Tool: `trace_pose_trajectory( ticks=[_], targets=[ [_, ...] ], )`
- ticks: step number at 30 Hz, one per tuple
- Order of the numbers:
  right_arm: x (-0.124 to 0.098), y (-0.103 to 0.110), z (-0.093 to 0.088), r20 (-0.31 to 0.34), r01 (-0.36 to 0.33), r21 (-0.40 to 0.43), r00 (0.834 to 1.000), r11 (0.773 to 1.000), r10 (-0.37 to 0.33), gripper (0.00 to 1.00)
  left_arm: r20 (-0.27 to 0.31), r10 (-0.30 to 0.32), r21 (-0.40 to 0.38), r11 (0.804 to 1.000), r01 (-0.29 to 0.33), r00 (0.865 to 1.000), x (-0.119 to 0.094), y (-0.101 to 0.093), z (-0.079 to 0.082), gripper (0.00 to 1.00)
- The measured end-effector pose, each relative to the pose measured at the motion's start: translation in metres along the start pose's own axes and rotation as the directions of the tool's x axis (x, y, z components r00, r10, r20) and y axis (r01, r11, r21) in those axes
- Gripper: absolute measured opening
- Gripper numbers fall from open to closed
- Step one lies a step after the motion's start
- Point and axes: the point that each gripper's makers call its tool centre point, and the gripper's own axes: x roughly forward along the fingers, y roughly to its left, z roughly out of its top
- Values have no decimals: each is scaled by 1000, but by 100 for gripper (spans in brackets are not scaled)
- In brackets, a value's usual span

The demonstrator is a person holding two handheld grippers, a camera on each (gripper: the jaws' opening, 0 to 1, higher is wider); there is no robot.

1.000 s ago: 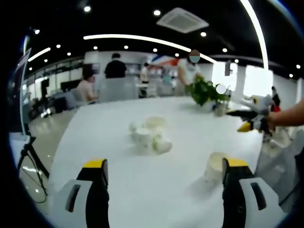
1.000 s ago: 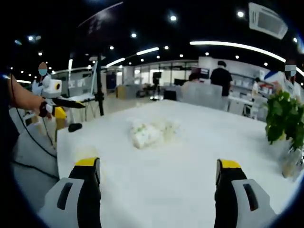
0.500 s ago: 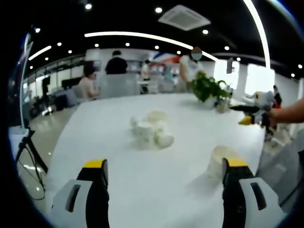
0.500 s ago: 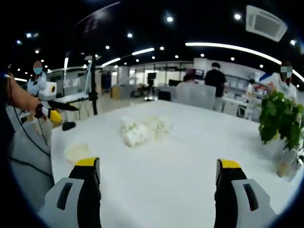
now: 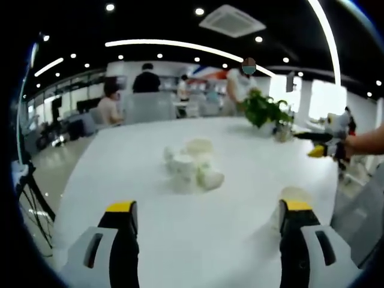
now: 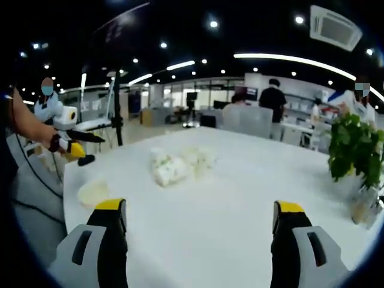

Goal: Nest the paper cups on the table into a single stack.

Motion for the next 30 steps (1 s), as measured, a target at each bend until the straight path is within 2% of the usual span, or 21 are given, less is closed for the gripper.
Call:
trace_pose_trajectory(
  ticks=[12,19,30],
  targets=[
    [7,-7,1,10,-8,13,1000,1000,8,100,-7,-27,39,999,27,1000,45,7,7,92],
    [8,-14,-1,7,-7,20,1000,1000,6,100,5,-32,45,999,31,999,77,15,18,89],
    [6,-18,-5,1,-2,33,1000,999,2,100,-15,-39,84,996,40,999,116,25,26,90]
  ],
)
